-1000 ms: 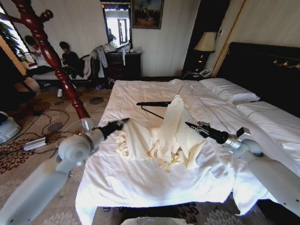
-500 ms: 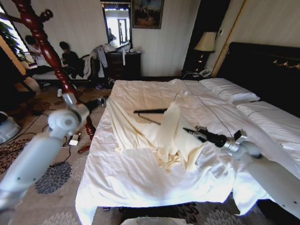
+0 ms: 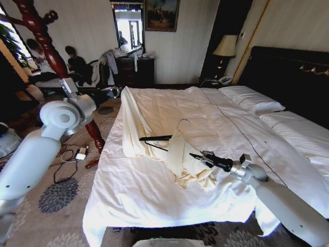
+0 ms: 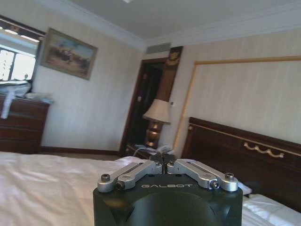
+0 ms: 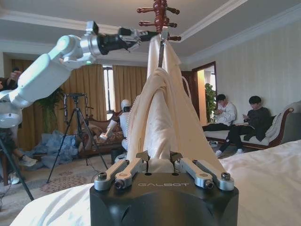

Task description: Pick up the clothes from the bed and hang them on the clothes hanger.

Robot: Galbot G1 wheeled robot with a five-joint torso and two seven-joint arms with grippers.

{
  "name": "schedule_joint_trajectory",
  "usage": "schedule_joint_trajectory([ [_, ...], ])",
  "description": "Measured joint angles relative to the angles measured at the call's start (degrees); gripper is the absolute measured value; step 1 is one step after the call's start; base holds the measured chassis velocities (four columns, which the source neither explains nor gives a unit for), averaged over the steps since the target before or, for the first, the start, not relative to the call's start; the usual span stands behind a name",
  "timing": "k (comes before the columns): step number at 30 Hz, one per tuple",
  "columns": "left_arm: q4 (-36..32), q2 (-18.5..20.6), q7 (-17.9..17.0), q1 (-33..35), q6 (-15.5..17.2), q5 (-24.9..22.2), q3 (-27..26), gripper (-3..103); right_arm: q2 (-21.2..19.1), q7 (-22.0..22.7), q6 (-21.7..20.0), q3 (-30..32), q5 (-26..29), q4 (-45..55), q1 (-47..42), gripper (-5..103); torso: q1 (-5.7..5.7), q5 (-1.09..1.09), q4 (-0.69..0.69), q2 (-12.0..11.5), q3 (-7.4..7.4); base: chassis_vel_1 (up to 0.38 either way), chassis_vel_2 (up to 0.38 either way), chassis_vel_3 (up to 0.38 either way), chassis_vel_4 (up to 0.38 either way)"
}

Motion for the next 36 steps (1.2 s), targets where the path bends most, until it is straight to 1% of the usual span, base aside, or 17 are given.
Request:
schedule_joint_trajectory([
  [6,-3.47,0.3,0.99,1.01,0.4,-1.37,-0.47,0,0.26,1.33,0.0,-1.07,0.09,-0.19,0.57,20,0.0,0.0,0.0,0.0,0.0,0.0,0.0,0.0,0.0],
  [10,-8.39,0.91,1.52,3.3,0.88,-2.75,-1.68,0,0.46,2.57,0.01,-1.5,0.08,-1.05,1.22,20,-0.01,0.0,-0.01,0.0,0.0,0.0,0.0,0.0,0.0],
  [13,-10.76,1.66,1.88,4.87,0.91,-3.08,-2.41,0,0.39,3.29,0.01,-1.48,0.11,-1.47,1.46,20,-0.01,0.01,0.0,0.0,0.0,0.0,0.0,0.0,0.0],
  [16,-14.31,2.79,2.45,7.43,0.97,-3.3,-3.79,0,0.36,5.95,0.01,-1.41,0.35,-1.75,1.88,20,-0.01,0.0,0.0,0.0,0.0,0.0,0.0,0.0,0.0],
  [17,-14.31,2.79,2.45,7.43,0.97,-3.3,-3.79,0,0.36,5.95,0.01,-1.41,0.35,-1.75,1.88,20,-0.01,0.0,0.0,0.0,0.0,0.0,0.0,0.0,0.0],
  [21,-18.94,3.99,2.55,10.38,0.98,-3.59,-5.41,0,0.34,11.03,-0.01,-1.32,0.77,-1.99,2.47,20,-0.01,0.01,0.0,0.0,0.0,0.0,0.0,0.0,0.0],
  [24,-20.31,4.33,2.83,11.8,0.98,-3.49,-5.42,0,0.2,12.23,-0.03,-1.27,2.01,-1.92,2.79,20,-0.01,0.01,0.0,0.0,0.0,0.0,0.0,0.0,0.0],
  [27,-21.16,4.32,3.76,14.0,0.97,-0.98,-3.11,0,0.14,12.0,0.21,-1.95,5.58,-0.82,3.75,20,-0.01,0.01,-0.01,0.0,0.0,0.0,0.0,0.0,0.0],
  [28,-21.16,4.32,3.76,14.0,0.97,-0.98,-3.11,0,0.14,12.0,0.21,-1.95,5.58,-0.82,3.75,20,-0.01,0.01,-0.01,0.0,0.0,0.0,0.0,0.0,0.0],
  [30,-21.0,3.6,4.21,15.1,0.98,1.4,-1.2,0,0.45,10.76,0.49,-2.87,7.85,0.32,4.42,20,-0.01,0.0,0.0,0.0,-0.01,0.0,0.0,0.0,0.0],
  [32,-20.26,2.75,4.29,15.76,1.09,2.9,0.05,0,0.8,8.57,0.77,-3.55,9.02,1.31,4.72,20,-0.01,0.0,0.01,0.0,0.0,0.0,0.0,0.0,0.0],
  [33,-19.68,2.41,4.33,15.96,1.15,3.64,0.43,0,0.83,7.29,0.8,-3.66,9.1,1.61,4.69,20,-0.01,0.0,0.01,0.0,0.0,0.0,0.0,0.0,0.0],
  [34,-19.68,2.41,4.33,15.96,1.15,3.64,0.43,0,0.83,7.29,0.8,-3.66,9.1,1.61,4.69,20,-0.01,0.0,0.01,0.0,0.0,0.0,0.0,0.0,0.0],
  [36,-18.39,2.11,4.42,16.16,1.15,4.83,0.62,0,0.64,5.28,0.81,-3.54,7.87,1.7,4.17,20,-0.01,0.0,0.0,0.0,0.0,0.0,0.0,0.0,0.0],
])
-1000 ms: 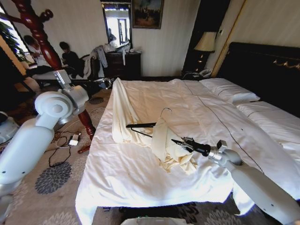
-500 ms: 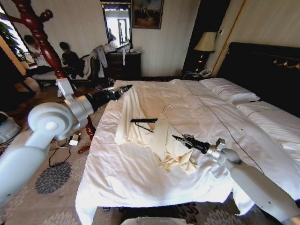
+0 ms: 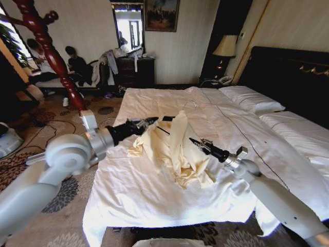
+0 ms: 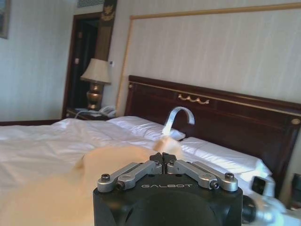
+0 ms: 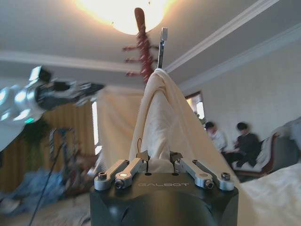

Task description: Pick up the clothes from the bed and hang them on the clothes hanger.

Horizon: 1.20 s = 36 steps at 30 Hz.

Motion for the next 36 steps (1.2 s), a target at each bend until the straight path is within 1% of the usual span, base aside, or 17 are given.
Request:
schedule_joint_trajectory([
  [2,0.86,0.03,0.01,0.05,0.0,0.19,-0.24,0,-0.38,-1.53,0.0,0.6,-2.37,-0.64,-0.84,20,0.0,0.0,-0.01,0.0,0.0,0.0,0.0,0.0,0.0],
  [5,0.96,0.2,0.07,0.14,0.0,0.25,-0.33,0,-0.48,-2.09,0.07,1.03,-3.24,-1.14,-1.43,20,0.0,0.01,-0.02,0.0,0.0,0.0,0.0,0.0,0.0],
  [8,0.52,0.29,0.18,0.33,0.0,0.38,0.0,0,-0.17,-1.93,0.14,1.11,-3.28,-1.21,-1.51,19,0.0,0.01,-0.01,0.0,0.0,0.0,0.0,0.0,0.0],
  [12,-0.42,0.51,0.81,0.56,0.03,1.46,1.24,0,0.41,-0.5,0.27,0.4,-3.37,-1.04,-1.19,19,0.0,0.01,0.01,0.0,0.0,0.0,0.0,0.0,0.0],
  [16,-1.38,0.78,1.24,0.68,0.03,1.92,1.9,0,0.27,-0.76,0.27,-0.28,-4.22,-1.14,-1.25,19,0.0,0.01,0.0,0.0,0.0,0.0,0.0,0.0,0.0],
  [20,-3.42,0.97,1.85,0.89,0.02,2.29,3.82,0,0.42,0.43,0.28,-1.9,-4.77,-1.24,-1.28,19,0.0,0.01,0.0,0.0,0.0,0.0,0.0,0.0,0.0],
  [24,-5.33,1.1,2.92,1.28,0.16,4.52,7.19,0,1.42,2.18,0.42,-3.33,-4.89,-1.51,-0.33,19,0.0,0.01,0.0,0.0,0.0,0.0,0.0,0.0,0.0],
  [25,-5.33,1.1,2.92,1.28,0.16,4.52,7.19,0,1.42,2.18,0.42,-3.33,-4.89,-1.51,-0.33,19,0.0,0.01,0.0,0.0,0.0,0.0,0.0,0.0,0.0],
  [28,-5.57,1.29,3.24,1.87,0.58,5.93,8.82,0,1.9,2.75,0.46,-3.55,-3.9,-1.69,0.77,19,0.0,0.01,0.0,0.0,0.0,0.0,0.0,0.0,0.0],
  [29,-5.34,1.52,3.48,2.27,0.63,7.14,9.64,0,1.93,2.66,0.44,-3.2,-2.73,-1.69,1.21,19,0.0,0.01,0.0,0.0,0.0,0.0,0.0,0.0,0.0],
  [30,-5.34,1.52,3.48,2.27,0.63,7.14,9.64,0,1.93,2.66,0.44,-3.2,-2.73,-1.69,1.21,19,0.0,0.01,0.0,0.0,0.0,0.0,0.0,0.0,0.0],
  [34,-4.04,1.37,3.71,2.63,0.62,9.53,11.28,0,1.47,1.01,0.13,-0.94,0.26,-1.53,1.64,19,0.01,0.01,0.0,0.0,0.0,0.0,0.0,0.0,0.0],
  [36,-3.73,1.23,3.71,2.64,0.62,9.81,11.44,0,1.37,0.73,0.1,-0.59,0.63,-1.43,1.64,19,0.01,0.01,0.0,0.0,0.0,0.0,0.0,0.0,0.0],
])
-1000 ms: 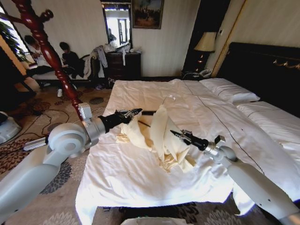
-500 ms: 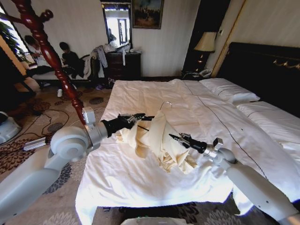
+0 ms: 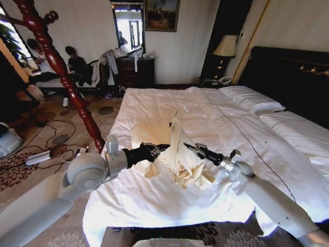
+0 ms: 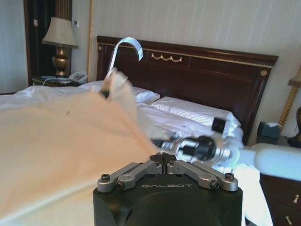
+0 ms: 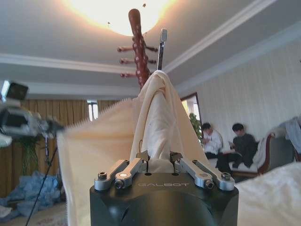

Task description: Pick up the clothes from the bed and hang them on the clothes hanger.

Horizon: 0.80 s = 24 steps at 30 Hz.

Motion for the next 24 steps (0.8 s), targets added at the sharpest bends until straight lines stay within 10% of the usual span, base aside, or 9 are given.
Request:
schedule_joint_trajectory([
  [24,3.28,-1.92,0.1,2.52,-3.01,6.33,-0.32,0,-0.32,-0.18,0.49,2.79,7.66,2.3,0.54,19,0.0,-0.02,0.0,0.0,0.0,0.0,0.0,0.0,0.0],
])
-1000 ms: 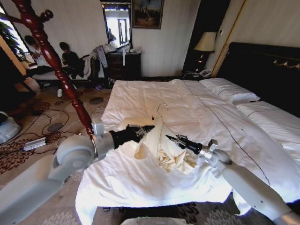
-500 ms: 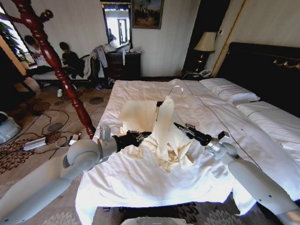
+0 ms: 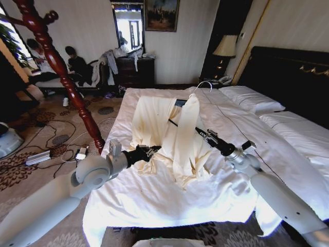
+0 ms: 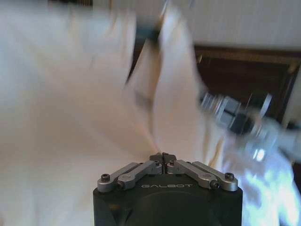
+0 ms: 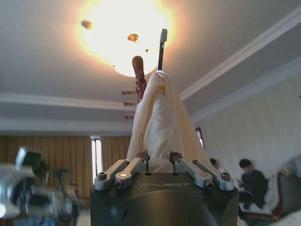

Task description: Pick up the clothes from the bed and hang them on the clothes hanger.

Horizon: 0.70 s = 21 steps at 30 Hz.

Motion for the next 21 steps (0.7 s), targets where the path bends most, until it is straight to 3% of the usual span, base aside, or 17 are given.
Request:
schedule_joint_trajectory([
  [3,-1.72,-0.33,-0.06,-1.28,-1.47,-4.41,-0.25,0,0.25,0.57,-0.01,-1.16,-5.59,-1.83,-0.82,19,0.0,0.03,-0.02,0.0,0.0,0.0,0.0,0.0,0.0],
  [6,-2.47,-0.02,0.03,-1.16,-1.39,-5.07,-0.15,0,0.76,0.66,0.02,-1.87,-6.91,-2.33,-0.93,19,0.0,0.03,-0.02,0.0,0.0,0.0,0.0,0.0,0.0],
  [21,0.23,-0.41,1.48,-0.16,0.12,2.89,8.48,0,2.65,-1.23,0.19,-3.81,-2.69,-1.42,1.13,19,0.0,0.01,-0.01,0.0,0.0,0.0,0.0,0.0,0.0],
])
